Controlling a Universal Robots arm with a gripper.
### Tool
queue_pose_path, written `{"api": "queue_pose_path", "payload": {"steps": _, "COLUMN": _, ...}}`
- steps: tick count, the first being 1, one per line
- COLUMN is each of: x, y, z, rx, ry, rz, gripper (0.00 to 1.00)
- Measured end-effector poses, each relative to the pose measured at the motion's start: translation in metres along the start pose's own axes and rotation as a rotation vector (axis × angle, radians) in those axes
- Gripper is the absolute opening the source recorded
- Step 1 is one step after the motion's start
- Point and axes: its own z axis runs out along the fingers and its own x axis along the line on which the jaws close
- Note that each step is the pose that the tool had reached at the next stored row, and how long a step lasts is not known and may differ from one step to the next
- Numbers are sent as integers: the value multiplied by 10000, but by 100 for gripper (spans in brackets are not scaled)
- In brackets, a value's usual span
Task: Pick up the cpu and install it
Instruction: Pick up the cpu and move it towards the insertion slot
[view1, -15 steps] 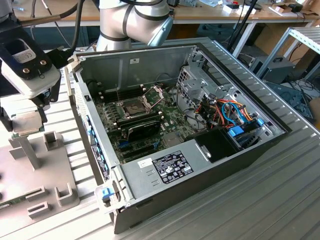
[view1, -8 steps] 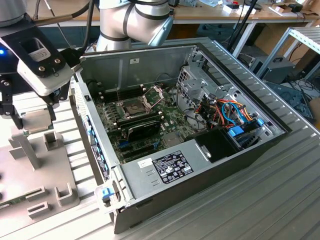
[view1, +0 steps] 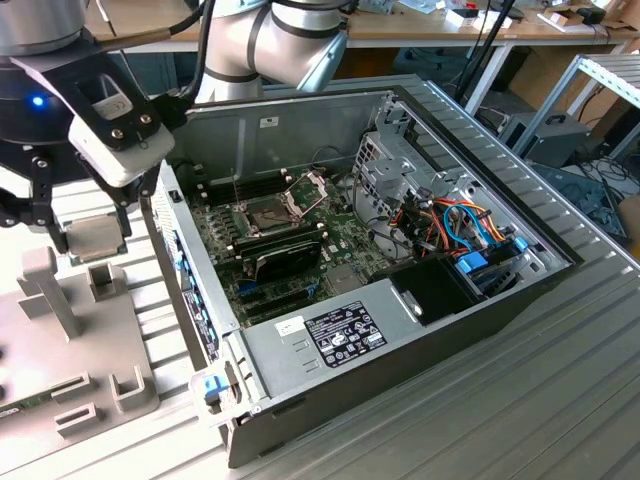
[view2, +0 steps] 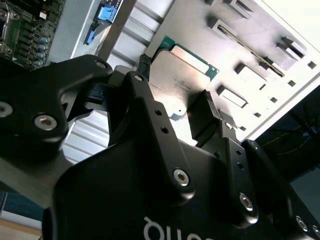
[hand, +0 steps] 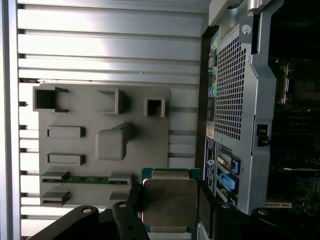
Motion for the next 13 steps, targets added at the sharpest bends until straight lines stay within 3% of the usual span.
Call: {"api": "queue_pose_path", "payload": {"steps": 13, "x": -230, "y": -7, "z": 8, "rx": -1, "ry": -1, "rz": 0, "gripper": 55}}
